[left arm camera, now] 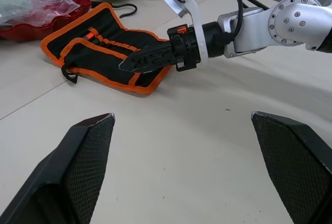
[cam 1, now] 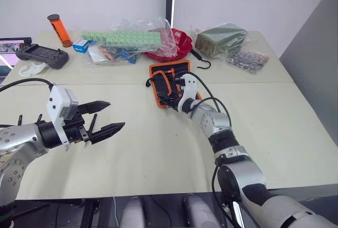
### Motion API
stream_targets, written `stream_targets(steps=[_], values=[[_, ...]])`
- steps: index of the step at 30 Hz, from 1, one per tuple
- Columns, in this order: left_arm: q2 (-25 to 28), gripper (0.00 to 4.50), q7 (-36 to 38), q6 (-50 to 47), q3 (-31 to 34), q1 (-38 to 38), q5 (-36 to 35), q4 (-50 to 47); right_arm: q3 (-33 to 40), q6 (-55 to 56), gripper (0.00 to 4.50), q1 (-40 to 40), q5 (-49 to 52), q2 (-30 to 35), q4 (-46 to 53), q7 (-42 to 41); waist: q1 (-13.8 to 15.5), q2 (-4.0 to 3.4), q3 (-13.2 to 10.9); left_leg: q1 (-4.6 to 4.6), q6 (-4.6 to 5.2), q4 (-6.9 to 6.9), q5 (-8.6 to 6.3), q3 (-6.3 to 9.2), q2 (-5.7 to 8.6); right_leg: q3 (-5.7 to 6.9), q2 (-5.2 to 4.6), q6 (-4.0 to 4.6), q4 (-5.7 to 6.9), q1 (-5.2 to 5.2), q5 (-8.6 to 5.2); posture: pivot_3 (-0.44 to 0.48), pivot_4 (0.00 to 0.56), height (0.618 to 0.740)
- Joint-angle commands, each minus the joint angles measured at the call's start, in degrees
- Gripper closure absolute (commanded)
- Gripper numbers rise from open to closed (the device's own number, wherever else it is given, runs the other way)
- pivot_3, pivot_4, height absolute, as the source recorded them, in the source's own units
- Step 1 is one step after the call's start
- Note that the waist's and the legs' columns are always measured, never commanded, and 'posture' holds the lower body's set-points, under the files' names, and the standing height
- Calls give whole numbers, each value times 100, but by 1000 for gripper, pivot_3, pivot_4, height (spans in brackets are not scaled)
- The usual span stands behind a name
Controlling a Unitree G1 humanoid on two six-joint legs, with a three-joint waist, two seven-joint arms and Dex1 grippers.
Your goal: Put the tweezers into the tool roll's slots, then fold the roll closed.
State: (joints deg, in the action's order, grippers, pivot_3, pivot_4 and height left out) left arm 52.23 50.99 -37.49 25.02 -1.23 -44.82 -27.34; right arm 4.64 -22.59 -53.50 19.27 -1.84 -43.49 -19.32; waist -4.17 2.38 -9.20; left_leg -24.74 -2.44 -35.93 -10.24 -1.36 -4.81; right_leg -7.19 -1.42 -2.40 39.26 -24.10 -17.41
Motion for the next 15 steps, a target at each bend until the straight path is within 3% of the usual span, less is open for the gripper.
stream_targets(steps=[1, 10, 11, 15], values=[[84, 0, 29, 66, 200, 5, -20, -186, 133, 359, 1186, -217, -37, -96, -332, -46, 2, 0, 0, 0, 0, 0, 0, 0, 0, 1, -1, 0, 0, 2, 0, 0, 150, 738], [175, 0, 150, 146, 256, 144, 148, -190, 86, 777, 4261, -409, -278, -110, -750, -261, -2, -2, -1, -1, -1, 2, 0, 2, 0, 4, -1, 1, -2, 1, 0, 0, 150, 738], [181, 0, 166, 153, 264, 142, 165, -175, 70, 768, 4430, -398, -307, -105, -717, -293, -2, -2, -1, 0, -1, 3, 0, 2, 0, 4, 0, 1, -2, 1, 1, 0, 150, 738], [225, 0, 265, 236, 249, 213, 313, -118, -107, 558, 4430, -316, -377, 18, -358, -680, 0, -3, -2, -1, -1, 3, 0, 3, 0, 5, -1, 1, -2, 0, 1, 0, 150, 738]])
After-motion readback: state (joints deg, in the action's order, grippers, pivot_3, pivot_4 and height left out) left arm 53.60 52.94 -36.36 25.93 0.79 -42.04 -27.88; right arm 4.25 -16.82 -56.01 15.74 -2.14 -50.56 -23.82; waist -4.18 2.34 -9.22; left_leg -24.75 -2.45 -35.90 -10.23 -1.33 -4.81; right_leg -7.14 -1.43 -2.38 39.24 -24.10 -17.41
